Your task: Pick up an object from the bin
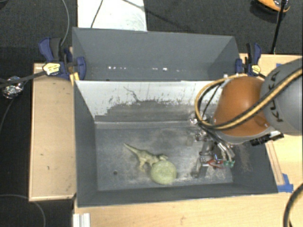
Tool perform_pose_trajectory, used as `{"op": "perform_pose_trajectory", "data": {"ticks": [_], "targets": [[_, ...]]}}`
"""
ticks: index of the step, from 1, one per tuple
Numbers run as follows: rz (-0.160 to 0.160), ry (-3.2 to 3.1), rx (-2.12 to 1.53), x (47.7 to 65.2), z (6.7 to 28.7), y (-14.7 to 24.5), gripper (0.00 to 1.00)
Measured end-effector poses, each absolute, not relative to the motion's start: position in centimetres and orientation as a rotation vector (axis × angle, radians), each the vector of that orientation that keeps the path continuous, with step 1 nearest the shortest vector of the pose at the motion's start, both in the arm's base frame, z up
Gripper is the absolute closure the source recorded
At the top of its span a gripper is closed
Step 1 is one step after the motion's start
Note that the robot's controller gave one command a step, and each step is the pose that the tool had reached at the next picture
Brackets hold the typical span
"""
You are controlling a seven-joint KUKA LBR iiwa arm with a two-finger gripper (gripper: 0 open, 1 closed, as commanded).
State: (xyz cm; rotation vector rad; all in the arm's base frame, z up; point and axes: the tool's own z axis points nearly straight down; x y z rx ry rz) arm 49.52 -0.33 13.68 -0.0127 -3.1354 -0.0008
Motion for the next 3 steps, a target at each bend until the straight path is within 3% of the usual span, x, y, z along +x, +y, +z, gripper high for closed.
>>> {"op": "perform_pose_trajectory", "data": {"ticks": [1, 2, 3], "targets": [[-0.001, -3.144, -0.013, 49.7, 14.1, -0.3, 0.0], [0.001, -3.141, 0.088, 50.7, 11.6, 3.6, 0.0], [-0.003, -3.143, 0.138, 49.9, 8.4, 6.6, 0.0]]}}
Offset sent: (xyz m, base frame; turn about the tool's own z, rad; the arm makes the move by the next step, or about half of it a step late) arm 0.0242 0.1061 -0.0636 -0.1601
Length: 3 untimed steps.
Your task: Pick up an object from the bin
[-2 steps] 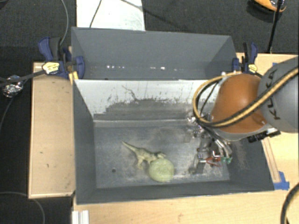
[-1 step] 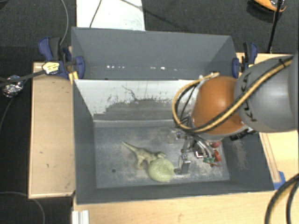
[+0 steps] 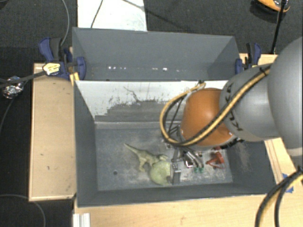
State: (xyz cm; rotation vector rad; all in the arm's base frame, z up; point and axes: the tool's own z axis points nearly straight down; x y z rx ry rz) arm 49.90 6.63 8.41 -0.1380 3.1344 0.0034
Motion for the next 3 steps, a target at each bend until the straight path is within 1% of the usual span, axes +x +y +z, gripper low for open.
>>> {"op": "perform_pose_trajectory", "data": {"ticks": [1, 2, 3], "targets": [[0.001, 3.138, -0.166, 51.8, 7.3, 9.7, 1.0], [0.001, 3.138, -0.166, 51.8, 7.3, 9.7, 1.0], [0.001, 3.133, -0.225, 52.5, 18.8, 9.1, 1.0]]}}
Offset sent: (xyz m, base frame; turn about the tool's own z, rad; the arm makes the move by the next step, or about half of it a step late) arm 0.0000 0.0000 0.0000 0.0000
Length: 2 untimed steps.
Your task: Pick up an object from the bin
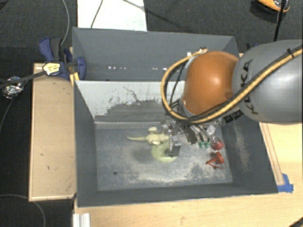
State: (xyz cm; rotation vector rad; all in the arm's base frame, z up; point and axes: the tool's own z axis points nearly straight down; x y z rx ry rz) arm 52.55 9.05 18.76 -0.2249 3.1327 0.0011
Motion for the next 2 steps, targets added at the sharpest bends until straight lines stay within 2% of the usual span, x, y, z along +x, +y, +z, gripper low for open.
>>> {"op": "perform_pose_trajectory", "data": {"ticks": [1, 2], "targets": [[0.001, 3.133, -0.226, 52.5, 18.7, 9.1, 1.0], [0.0, 3.137, -0.253, 52.9, 23.4, 9.3, 1.0]]}}
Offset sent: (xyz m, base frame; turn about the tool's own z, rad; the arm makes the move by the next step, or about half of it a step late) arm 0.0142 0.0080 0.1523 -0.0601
